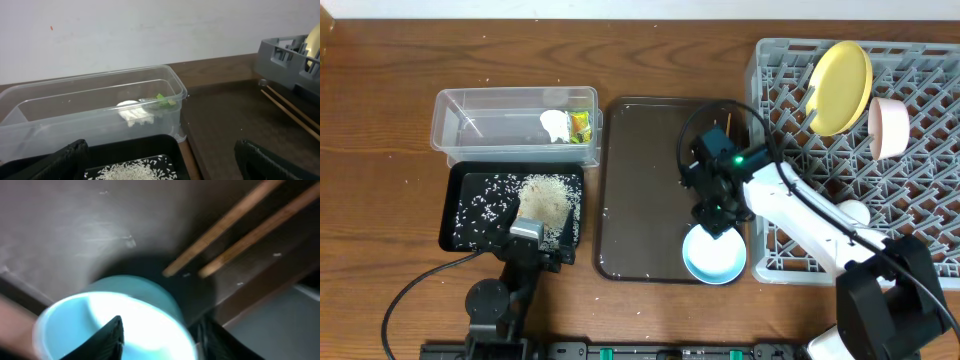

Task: Sort waste into correct bins and load items into the dishwasher rack
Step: 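Grasp the rim of the light-blue bowl with the right gripper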

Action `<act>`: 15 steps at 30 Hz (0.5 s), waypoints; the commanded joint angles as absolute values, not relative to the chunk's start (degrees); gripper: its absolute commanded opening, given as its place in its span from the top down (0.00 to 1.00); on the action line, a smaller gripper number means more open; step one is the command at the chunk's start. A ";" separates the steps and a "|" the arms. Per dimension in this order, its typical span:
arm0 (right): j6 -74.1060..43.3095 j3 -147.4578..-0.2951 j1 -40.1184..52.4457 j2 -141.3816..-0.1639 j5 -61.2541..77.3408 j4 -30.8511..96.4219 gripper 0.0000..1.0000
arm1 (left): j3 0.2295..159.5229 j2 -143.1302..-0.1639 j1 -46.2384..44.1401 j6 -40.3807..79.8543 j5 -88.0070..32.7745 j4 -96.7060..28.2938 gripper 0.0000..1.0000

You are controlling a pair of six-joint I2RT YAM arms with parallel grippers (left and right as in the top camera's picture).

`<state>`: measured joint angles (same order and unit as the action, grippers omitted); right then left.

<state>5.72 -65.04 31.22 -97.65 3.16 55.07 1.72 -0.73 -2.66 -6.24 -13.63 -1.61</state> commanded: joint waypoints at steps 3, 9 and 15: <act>6.72 -60.36 31.55 -98.06 -5.26 50.59 0.72 | 0.23 -0.38 -2.31 -6.81 -14.79 -2.63 0.05; 6.70 -60.71 31.57 -97.97 -3.25 50.35 0.99 | 0.23 -0.38 -2.31 -6.81 -14.79 -2.63 0.05; 2.76 -66.59 31.51 -95.79 3.46 53.56 0.99 | 0.23 -0.38 -2.31 -6.79 -14.79 -2.63 0.05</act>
